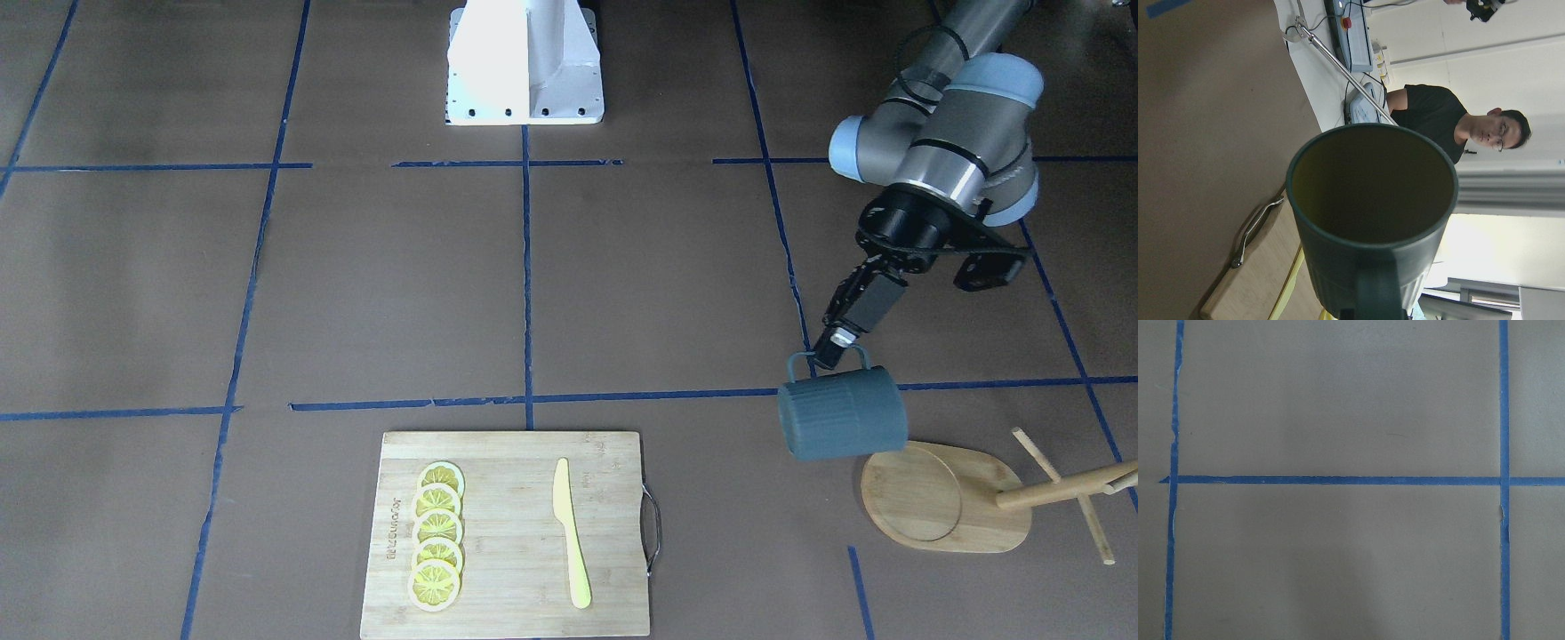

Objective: Hang cup on storage rack
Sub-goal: 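Lift the mug with the left gripper and carry it toward the wooden rack, then hook the mug handle onto a rack peg with the left gripper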

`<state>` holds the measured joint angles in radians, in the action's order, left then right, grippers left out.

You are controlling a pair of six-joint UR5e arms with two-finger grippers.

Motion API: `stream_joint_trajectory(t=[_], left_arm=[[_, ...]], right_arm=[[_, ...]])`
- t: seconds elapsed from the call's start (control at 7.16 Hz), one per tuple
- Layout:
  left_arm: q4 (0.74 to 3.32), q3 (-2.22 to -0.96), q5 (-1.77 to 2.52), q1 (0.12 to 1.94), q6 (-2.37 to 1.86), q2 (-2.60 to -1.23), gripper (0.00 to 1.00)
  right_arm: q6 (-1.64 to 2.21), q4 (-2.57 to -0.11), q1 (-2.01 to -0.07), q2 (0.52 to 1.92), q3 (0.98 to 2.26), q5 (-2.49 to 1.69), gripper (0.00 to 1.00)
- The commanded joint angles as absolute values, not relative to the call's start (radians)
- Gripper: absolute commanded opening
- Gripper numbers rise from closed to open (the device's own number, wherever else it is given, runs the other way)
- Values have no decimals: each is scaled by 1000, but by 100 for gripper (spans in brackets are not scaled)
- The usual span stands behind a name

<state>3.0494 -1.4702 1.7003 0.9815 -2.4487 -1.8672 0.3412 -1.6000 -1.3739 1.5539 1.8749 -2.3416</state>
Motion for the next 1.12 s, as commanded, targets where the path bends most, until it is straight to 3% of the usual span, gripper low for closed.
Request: stream_joint_trajectory(t=[0.0,0.56,0.98], left_arm=[[3248,-1348,1744,1083,-2771,-1870,0],[3306,-1200,1744,1135,-2949,-1933,6],[3306,-1187,1744,1152,-2950,-1937,8]], right_arm=[[344,-1600,-1374,1555,1891,-2339,100],[345,-1600,-1374,1577,1944,-2327,100],[345,-1600,-1373,1577,1945,-2327,100]])
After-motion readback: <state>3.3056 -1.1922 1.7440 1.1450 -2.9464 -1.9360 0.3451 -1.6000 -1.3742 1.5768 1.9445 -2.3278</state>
